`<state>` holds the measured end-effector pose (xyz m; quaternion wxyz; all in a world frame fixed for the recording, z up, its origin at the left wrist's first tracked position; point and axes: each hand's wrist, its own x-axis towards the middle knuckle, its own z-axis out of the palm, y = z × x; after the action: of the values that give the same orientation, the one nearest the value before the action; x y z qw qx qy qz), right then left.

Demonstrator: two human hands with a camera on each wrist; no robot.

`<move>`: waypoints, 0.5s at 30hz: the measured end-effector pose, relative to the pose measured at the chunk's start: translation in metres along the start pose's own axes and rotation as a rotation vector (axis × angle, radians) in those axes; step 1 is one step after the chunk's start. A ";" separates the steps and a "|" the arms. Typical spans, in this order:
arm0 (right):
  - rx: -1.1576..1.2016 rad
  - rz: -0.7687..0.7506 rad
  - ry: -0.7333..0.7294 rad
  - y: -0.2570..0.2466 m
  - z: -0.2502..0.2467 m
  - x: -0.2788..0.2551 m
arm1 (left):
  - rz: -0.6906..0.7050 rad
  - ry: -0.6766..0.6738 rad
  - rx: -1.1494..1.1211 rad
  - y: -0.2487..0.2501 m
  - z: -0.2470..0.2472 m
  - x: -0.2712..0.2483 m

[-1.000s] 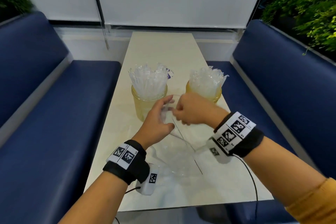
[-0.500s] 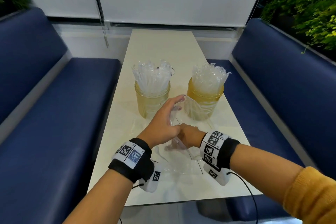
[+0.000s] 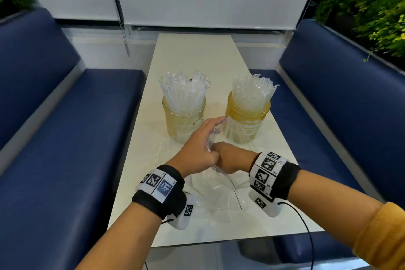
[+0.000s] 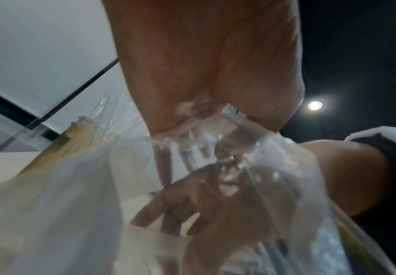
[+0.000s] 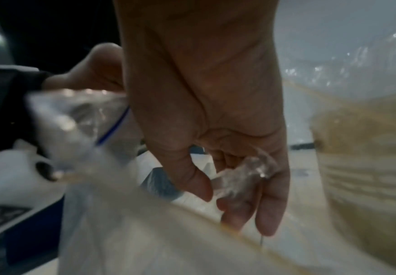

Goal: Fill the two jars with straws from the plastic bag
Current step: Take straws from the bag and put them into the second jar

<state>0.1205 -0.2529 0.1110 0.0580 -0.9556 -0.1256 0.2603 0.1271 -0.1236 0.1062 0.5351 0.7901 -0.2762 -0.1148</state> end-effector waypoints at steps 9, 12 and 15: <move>-0.223 0.003 -0.252 0.011 0.017 0.000 | 0.043 -0.047 0.132 0.001 -0.001 0.001; -0.361 0.041 -0.203 0.004 0.027 0.004 | 0.067 -0.060 0.140 0.006 0.005 0.001; -0.343 0.092 -0.188 -0.006 0.034 0.000 | 0.050 -0.071 0.132 0.009 0.007 0.002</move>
<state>0.1017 -0.2455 0.0826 -0.1296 -0.9276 -0.1292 0.3255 0.1226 -0.1329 0.1123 0.4745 0.8119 -0.3216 -0.1111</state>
